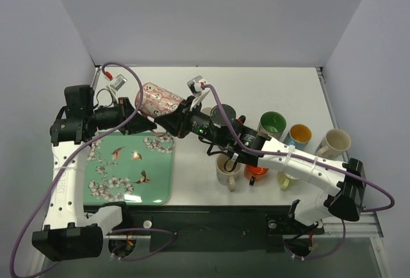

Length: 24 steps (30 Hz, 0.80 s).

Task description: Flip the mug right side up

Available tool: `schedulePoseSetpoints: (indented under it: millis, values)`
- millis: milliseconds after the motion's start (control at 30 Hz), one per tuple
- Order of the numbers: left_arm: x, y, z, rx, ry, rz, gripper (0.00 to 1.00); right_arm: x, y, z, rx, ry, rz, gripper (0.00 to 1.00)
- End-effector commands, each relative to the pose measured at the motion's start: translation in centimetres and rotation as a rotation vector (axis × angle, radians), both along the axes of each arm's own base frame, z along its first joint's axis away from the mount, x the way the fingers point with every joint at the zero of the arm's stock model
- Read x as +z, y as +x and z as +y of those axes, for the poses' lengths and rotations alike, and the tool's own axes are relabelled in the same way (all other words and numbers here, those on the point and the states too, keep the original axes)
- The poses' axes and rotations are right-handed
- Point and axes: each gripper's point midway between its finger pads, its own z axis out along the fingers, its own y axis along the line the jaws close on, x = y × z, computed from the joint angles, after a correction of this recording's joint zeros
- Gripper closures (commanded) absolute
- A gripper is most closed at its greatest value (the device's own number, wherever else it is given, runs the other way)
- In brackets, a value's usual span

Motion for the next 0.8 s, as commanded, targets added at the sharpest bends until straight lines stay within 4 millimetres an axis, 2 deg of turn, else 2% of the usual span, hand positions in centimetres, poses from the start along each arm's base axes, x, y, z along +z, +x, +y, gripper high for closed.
schedulePoseSetpoints:
  millis: [0,33,67,100,133,167,200,233,267,300,333,367,500,633,767]
  values:
    - [-0.2,-0.3,0.0,-0.059,0.1,-0.174,0.71,6.5,1.1,-1.3,-0.048,0.134,-0.064,1.0]
    - [-0.8,0.5,0.9,-0.013,0.173,-0.184,0.5,5.6,2.4,-2.2,-0.128,0.081,-0.059,1.0]
    - [-1.8,0.4,1.4,-0.003,0.226,-0.175,0.14,3.8,2.7,-3.1,-0.161,-0.048,-0.063,1.0]
    - [-3.0,1.2,2.9,0.061,0.318,-0.173,0.13,2.6,3.9,-4.1,-0.235,-0.136,-0.077,1.0]
    - [-3.7,1.6,3.7,0.098,0.367,-0.17,0.13,0.4,4.2,-5.0,-0.263,-0.256,-0.045,1.0]
    - [-5.2,2.5,6.0,0.203,0.475,-0.148,0.13,-0.7,4.8,-5.5,-0.302,-0.31,-0.037,1.0]
    - [-5.7,3.2,7.3,0.265,0.532,-0.153,0.13,-3.4,4.9,-5.9,-0.307,-0.411,-0.002,1.0]
    - [-7.0,3.7,9.5,0.361,0.624,-0.131,0.13,-4.7,4.9,-5.8,-0.301,-0.457,0.014,1.0]
    - [-7.4,4.5,11.5,0.449,0.702,-0.134,0.13,-6.9,4.8,-5.6,-0.288,-0.528,0.039,1.0]
    - [-8.2,4.5,12.5,0.488,0.737,-0.12,0.13,-9.2,4.8,-5.2,-0.275,-0.587,0.068,1.0]
    - [-8.4,4.9,13.6,0.537,0.778,-0.129,0.12,-10.5,4.7,-5.4,-0.271,-0.637,0.095,1.0]
    - [-9.3,4.8,14.1,0.552,0.796,-0.108,0.12,-12.6,4.9,-5.0,-0.268,-0.687,0.128,1.0]
    - [-11.3,5.1,14.9,0.567,0.833,-0.068,0.1,-18.1,4.3,-5.0,-0.239,-0.876,0.233,1.0]
    - [-12.3,5.4,15.3,0.561,0.858,-0.061,0.08,-22.5,4.1,-5.1,-0.224,-0.974,0.301,1.0]
    - [-12.5,5.9,15.3,0.557,0.863,-0.095,0.07,-25.7,3.7,-5.3,-0.201,-1.03,0.358,1.0]
